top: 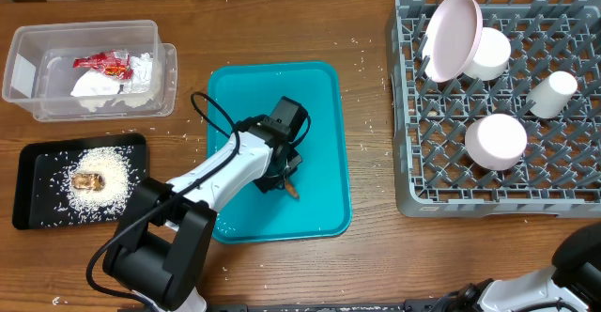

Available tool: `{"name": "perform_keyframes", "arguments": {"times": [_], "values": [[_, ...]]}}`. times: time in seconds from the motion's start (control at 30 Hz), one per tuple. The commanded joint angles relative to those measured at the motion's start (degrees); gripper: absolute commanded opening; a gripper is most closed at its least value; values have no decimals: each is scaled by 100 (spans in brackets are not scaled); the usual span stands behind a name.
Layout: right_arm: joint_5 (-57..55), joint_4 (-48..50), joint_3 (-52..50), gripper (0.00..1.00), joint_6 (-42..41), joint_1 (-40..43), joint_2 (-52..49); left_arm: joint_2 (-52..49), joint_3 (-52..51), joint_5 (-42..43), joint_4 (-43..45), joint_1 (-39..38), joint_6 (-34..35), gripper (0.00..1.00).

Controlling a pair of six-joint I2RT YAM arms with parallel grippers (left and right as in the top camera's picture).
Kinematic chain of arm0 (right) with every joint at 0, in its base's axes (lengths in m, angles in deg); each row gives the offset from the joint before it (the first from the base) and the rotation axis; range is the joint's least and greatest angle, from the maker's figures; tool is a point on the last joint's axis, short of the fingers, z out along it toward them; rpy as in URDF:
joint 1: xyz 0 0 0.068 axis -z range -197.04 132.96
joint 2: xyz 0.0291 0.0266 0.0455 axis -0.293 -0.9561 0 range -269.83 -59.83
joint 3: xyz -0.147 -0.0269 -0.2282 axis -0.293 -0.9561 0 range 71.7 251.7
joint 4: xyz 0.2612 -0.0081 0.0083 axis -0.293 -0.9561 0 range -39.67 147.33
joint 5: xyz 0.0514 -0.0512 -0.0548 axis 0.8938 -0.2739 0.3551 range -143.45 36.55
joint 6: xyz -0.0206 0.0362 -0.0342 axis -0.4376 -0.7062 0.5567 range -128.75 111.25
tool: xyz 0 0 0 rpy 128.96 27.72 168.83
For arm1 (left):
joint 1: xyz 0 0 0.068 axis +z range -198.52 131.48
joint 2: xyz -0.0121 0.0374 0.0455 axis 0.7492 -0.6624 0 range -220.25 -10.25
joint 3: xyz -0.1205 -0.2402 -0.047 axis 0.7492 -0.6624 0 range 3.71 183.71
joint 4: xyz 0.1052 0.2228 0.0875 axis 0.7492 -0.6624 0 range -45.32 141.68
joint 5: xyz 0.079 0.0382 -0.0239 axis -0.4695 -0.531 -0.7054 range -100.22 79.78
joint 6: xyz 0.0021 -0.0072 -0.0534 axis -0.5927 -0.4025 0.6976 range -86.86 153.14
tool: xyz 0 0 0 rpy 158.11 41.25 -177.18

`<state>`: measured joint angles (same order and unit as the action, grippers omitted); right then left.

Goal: Sort waste into correct bins and load items into the dishwasher
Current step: 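Lower the left gripper and grip the carrot by its thick end, then carry the carrot left and release it onto the black rice tray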

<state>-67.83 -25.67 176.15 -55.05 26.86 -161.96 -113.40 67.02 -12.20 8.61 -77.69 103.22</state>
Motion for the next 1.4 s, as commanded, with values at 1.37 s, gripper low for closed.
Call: {"name": "perform_keyframes", "arguments": {"times": [1.37], "values": [[-31, 26, -20, 100, -22, 22, 9, 42, 1403, -1419, -1117, 5831, -741, 23]]}}
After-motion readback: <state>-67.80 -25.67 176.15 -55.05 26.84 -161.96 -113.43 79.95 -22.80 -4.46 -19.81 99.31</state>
